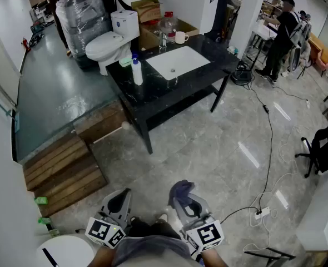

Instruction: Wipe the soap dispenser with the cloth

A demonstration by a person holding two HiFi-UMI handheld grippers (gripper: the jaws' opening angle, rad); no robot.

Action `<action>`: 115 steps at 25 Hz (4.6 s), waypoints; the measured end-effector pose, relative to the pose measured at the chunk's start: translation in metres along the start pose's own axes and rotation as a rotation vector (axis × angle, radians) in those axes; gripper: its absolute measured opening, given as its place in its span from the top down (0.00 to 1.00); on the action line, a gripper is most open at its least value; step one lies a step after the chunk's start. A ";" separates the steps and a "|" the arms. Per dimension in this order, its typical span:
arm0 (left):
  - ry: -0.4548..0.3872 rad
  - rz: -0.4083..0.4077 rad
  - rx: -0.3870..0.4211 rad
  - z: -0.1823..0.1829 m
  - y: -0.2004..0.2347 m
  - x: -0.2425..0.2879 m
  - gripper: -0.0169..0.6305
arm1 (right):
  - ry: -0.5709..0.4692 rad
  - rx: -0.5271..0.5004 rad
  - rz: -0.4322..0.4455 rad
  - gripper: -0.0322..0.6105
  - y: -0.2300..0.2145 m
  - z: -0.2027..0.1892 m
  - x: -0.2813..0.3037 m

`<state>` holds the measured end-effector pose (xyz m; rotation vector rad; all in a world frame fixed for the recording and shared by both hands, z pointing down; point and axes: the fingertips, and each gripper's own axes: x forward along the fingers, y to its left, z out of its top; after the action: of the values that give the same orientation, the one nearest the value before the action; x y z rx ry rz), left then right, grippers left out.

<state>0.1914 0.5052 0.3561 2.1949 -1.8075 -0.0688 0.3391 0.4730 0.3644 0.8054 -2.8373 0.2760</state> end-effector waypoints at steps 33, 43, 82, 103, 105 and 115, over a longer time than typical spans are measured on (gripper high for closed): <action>-0.050 -0.036 0.075 0.071 0.089 0.092 0.96 | -0.053 -0.038 0.040 0.84 -0.043 0.079 0.107; -0.070 -0.092 0.080 0.100 0.150 0.123 0.96 | -0.049 -0.055 0.017 0.84 -0.045 0.111 0.176; -0.015 -0.164 0.156 0.157 0.257 0.298 0.96 | -0.070 -0.026 -0.024 0.84 -0.169 0.166 0.335; -0.001 -0.095 0.289 0.215 0.276 0.423 0.96 | -0.156 0.062 0.090 0.84 -0.279 0.197 0.414; -0.005 -0.091 0.302 0.220 0.280 0.426 0.96 | -0.161 0.064 0.098 0.84 -0.279 0.199 0.420; -0.005 -0.150 0.278 0.228 0.329 0.455 0.96 | -0.128 0.070 0.063 0.84 -0.279 0.205 0.458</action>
<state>-0.0774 -0.0343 0.2909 2.5205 -1.7408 0.1544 0.0799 -0.0350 0.3035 0.7742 -2.9918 0.3463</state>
